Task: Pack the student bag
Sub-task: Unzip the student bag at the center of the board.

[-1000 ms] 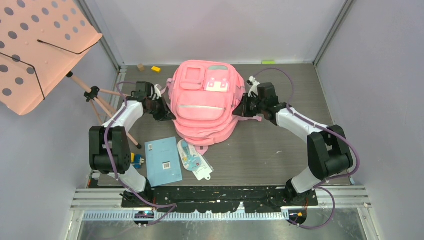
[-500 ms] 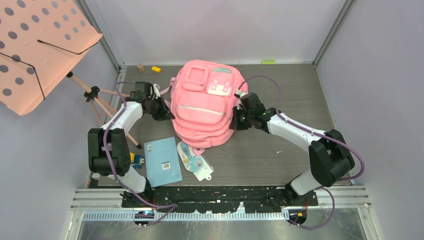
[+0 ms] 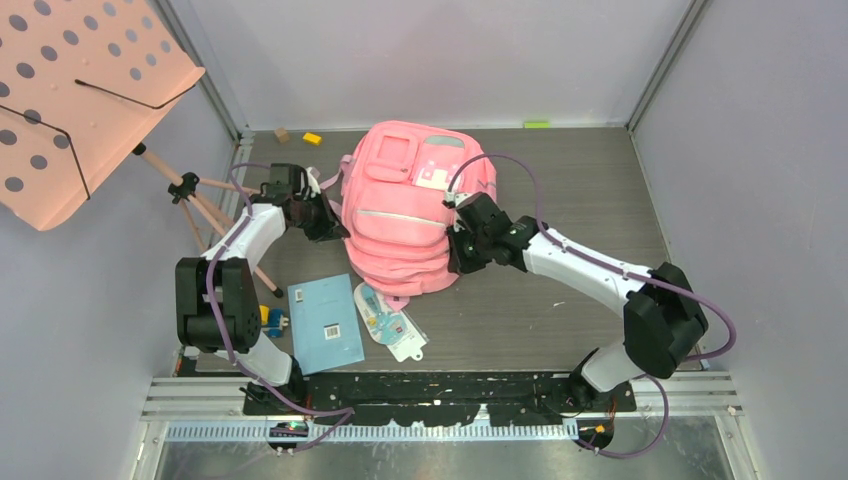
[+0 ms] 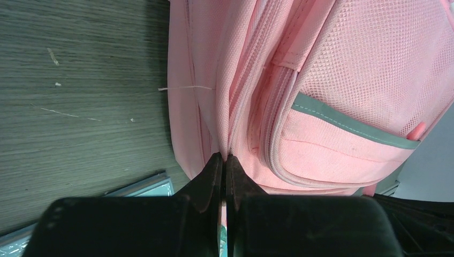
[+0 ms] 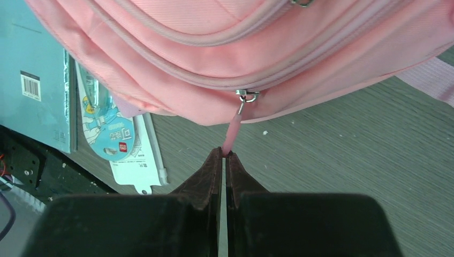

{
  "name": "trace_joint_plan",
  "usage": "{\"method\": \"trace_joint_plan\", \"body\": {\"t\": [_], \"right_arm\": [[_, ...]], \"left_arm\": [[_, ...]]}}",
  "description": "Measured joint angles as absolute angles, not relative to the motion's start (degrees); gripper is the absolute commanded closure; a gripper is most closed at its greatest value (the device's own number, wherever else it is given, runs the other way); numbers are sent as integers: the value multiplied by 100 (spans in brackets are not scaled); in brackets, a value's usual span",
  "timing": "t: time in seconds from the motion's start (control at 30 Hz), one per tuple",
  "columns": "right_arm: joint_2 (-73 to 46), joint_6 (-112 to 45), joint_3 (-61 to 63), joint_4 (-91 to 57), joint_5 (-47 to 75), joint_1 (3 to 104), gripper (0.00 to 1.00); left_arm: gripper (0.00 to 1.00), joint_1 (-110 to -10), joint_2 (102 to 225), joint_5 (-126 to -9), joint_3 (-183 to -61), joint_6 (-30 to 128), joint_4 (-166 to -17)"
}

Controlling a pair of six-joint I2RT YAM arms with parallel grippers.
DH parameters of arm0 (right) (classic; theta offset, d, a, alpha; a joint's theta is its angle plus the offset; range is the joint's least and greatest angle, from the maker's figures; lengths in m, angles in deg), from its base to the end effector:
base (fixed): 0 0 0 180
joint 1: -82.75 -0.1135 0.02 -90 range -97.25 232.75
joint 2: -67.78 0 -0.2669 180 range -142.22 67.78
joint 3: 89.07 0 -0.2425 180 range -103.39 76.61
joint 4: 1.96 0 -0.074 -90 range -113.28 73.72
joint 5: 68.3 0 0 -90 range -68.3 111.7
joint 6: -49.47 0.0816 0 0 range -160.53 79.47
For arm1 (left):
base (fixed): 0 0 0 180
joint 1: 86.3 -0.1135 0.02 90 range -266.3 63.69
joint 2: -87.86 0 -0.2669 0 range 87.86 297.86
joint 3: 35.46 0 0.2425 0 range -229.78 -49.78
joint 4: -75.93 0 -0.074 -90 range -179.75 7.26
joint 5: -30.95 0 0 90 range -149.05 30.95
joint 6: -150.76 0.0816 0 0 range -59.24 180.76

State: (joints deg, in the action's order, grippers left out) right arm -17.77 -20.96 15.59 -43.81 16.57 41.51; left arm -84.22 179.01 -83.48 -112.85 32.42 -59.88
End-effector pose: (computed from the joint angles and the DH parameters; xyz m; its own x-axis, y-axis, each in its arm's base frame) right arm 0.2459 0.2253 0.2142 -0.7925 -0.2511 -0.5557 -0.4590 0.8457 0.2724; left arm 0.3381 -0.0461 0.1970 -0.8653 -0.4011 -0.3007 -0.1800 0.8084 -0.5604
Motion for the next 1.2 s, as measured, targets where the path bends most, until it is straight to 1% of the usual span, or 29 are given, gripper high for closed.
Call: {"method": "trace_joint_plan", "body": {"t": [0.37, 0.6, 0.97, 1.03, 1.07, 1.1, 1.13, 1.17, 1.2], "right_arm": [[-2357, -1875, 1054, -4374, 1480, 3559, 99], [-2982, -1523, 480, -4016, 1176, 3214, 99], [-4002, -1315, -476, -3664, 1014, 3045, 98], [-4013, -1291, -537, -3688, 1115, 3041, 89], [-4007, -1269, -565, -3714, 1196, 3041, 80], [-3987, -1232, -580, -3743, 1316, 3041, 75], [-3948, -1184, -580, -3813, 1469, 3039, 63], [-3880, -1134, -576, -3931, 1664, 3037, 58], [-3812, -1079, -570, -4047, 1828, 3034, 49]], "left_arm": [[100, -8424, 17868, -8357, -11241, 3198, -6045], [100, -8424, 17853, -8396, -11213, 3109, -6090], [100, -8424, 17805, -8413, -11185, 3093, -6125], [100, -8424, 17794, -8411, -11185, 3095, -6123], [100, -8424, 17783, -8409, -11182, 3095, -6123], [100, -8424, 17772, -8407, -11182, 3098, -6123], [100, -8424, 17759, -8405, -11182, 3098, -6123], [100, -8424, 17744, -8398, -11182, 3098, -6123], [100, -8424, 17713, -8396, -11178, 3098, -6123]]}}
